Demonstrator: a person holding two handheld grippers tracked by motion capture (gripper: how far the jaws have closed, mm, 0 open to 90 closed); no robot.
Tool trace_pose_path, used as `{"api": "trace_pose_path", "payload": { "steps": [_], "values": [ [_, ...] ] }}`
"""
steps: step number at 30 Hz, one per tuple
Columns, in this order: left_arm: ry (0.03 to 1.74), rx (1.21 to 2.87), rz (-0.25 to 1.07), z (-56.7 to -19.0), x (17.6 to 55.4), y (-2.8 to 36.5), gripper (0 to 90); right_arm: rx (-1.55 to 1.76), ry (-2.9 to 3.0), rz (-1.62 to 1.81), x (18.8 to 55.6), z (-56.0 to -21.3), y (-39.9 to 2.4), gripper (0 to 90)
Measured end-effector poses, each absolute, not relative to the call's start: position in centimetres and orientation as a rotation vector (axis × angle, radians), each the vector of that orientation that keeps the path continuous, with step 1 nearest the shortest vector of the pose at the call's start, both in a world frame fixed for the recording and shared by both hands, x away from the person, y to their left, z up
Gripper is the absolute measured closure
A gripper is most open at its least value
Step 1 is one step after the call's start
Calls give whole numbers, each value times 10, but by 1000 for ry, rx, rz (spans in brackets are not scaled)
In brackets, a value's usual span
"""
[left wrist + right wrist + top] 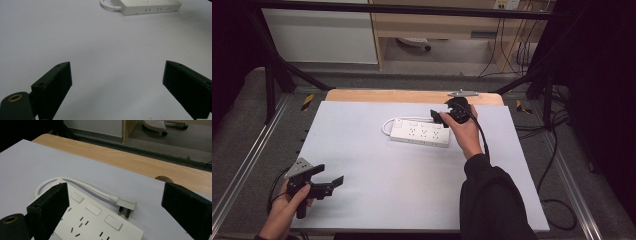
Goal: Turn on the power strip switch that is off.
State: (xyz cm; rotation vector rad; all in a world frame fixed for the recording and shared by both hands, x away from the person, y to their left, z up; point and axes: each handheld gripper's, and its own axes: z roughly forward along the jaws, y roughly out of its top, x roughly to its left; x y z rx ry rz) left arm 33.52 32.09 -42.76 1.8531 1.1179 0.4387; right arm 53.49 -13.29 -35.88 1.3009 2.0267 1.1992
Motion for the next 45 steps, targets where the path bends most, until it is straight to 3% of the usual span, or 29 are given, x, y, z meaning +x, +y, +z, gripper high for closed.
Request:
{"api": "trace_pose_path", "payload": {
  "steps": [31, 45],
  "values": [
    [1138, 1871, 437, -429, 336, 320, 86, 1341, 2103, 1161, 560, -392, -103, 132],
    [1148, 1866, 435, -429, 337, 321, 86, 1325, 2154, 1183, 562, -405, -92, 341]
  ]
}}
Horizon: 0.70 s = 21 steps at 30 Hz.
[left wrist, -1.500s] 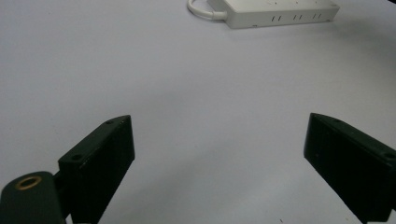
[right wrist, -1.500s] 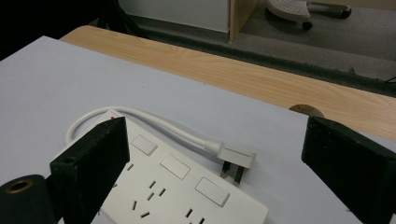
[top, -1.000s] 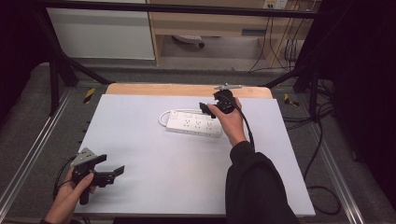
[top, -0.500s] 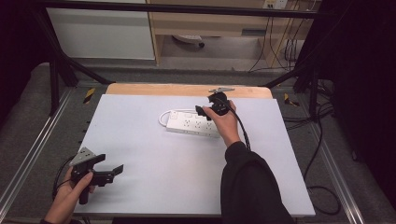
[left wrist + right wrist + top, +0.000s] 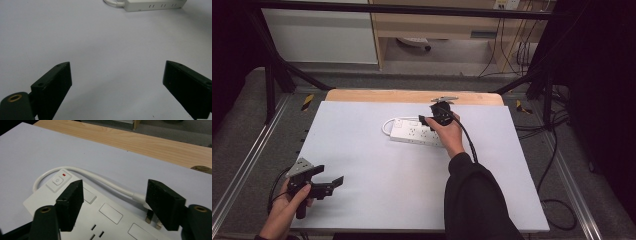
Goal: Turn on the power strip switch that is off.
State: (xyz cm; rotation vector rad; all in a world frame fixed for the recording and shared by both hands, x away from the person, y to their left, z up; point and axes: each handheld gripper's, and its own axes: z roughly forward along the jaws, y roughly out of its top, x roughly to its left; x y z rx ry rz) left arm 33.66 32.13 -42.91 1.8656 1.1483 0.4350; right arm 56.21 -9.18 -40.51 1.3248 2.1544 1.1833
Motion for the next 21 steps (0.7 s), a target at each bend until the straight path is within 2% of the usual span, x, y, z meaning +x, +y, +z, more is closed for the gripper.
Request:
{"api": "trace_pose_path", "payload": {
  "steps": [4, 5, 8, 11, 12, 15, 21],
  "values": [
    [1160, 1867, 435, -430, 337, 324, 87, 1312, 2170, 1175, 562, -408, -88, 432],
    [1161, 1865, 435, -430, 336, 324, 87, 1312, 2170, 1175, 562, -408, -88, 432],
    [1157, 1867, 433, -430, 336, 323, 87, 1309, 2178, 1175, 563, -412, -88, 529],
    [1154, 1868, 435, -429, 337, 322, 87, 1311, 2186, 1164, 563, -414, -87, 563],
    [1154, 1865, 434, -429, 337, 322, 87, 1306, 2197, 1157, 563, -416, -86, 605],
    [1160, 1867, 435, -430, 337, 323, 87, 1300, 2207, 1155, 563, -418, -85, 626],
    [1160, 1860, 433, -429, 339, 323, 88, 1277, 2212, 1159, 563, -421, -82, 733]
  ]
}}
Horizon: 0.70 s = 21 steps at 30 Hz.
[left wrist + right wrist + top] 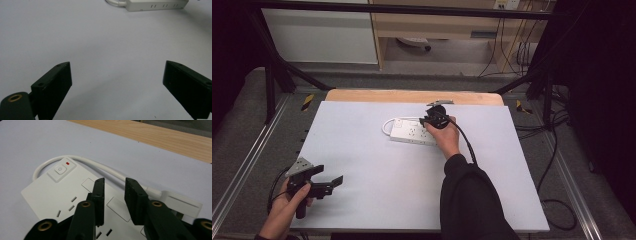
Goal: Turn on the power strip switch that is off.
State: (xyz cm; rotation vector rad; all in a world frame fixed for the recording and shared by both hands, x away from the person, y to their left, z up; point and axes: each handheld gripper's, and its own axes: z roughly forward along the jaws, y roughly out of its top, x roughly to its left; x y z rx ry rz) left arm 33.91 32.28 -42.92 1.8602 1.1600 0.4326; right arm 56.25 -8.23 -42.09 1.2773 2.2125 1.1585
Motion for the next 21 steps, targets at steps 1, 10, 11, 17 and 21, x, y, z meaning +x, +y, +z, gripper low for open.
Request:
{"api": "trace_pose_path", "payload": {
  "steps": [1, 10, 11, 17, 21],
  "values": [
    [1161, 1855, 436, -429, 339, 323, 89, 1279, 2210, 1166, 563, -422, -82, 758],
    [1165, 1857, 438, -429, 338, 324, 90, 1265, 2190, 1153, 562, -428, -80, 834],
    [1165, 1860, 439, -429, 338, 324, 91, 1264, 2189, 1152, 562, -428, -80, 842],
    [1163, 1864, 437, -429, 338, 323, 90, 1253, 2189, 1152, 562, -431, -79, 871],
    [1169, 1862, 436, -429, 338, 324, 90, 1253, 2191, 1147, 561, -433, -78, 887]
  ]
}}
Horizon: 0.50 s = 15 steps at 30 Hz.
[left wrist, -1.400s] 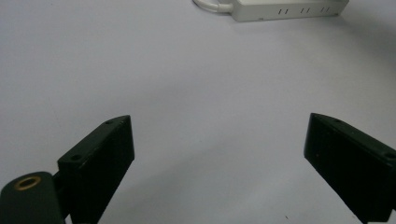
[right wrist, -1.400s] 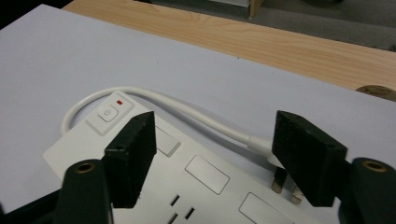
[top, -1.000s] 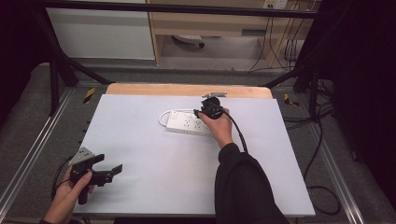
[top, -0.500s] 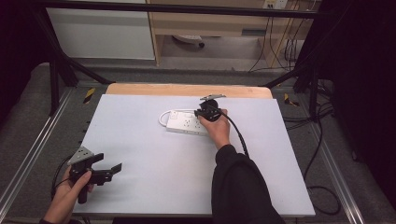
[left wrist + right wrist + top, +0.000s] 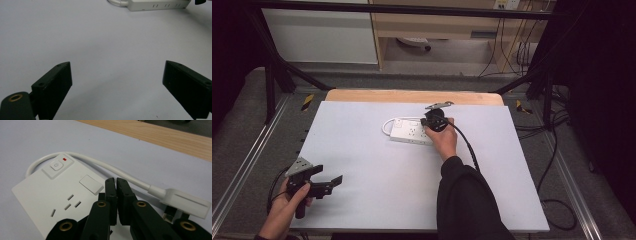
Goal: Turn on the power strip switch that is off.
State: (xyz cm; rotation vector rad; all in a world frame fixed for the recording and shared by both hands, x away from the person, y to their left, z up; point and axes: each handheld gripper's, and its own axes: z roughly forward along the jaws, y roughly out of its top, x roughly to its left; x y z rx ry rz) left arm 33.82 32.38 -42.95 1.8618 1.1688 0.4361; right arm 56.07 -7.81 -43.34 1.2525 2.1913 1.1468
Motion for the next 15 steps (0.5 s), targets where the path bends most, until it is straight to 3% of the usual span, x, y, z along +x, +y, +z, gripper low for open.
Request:
{"api": "trace_pose_path", "payload": {
  "steps": [15],
  "values": [
    [1153, 1868, 431, -429, 338, 323, 90, 1245, 2186, 1155, 559, -435, -78, 900]
  ]
}}
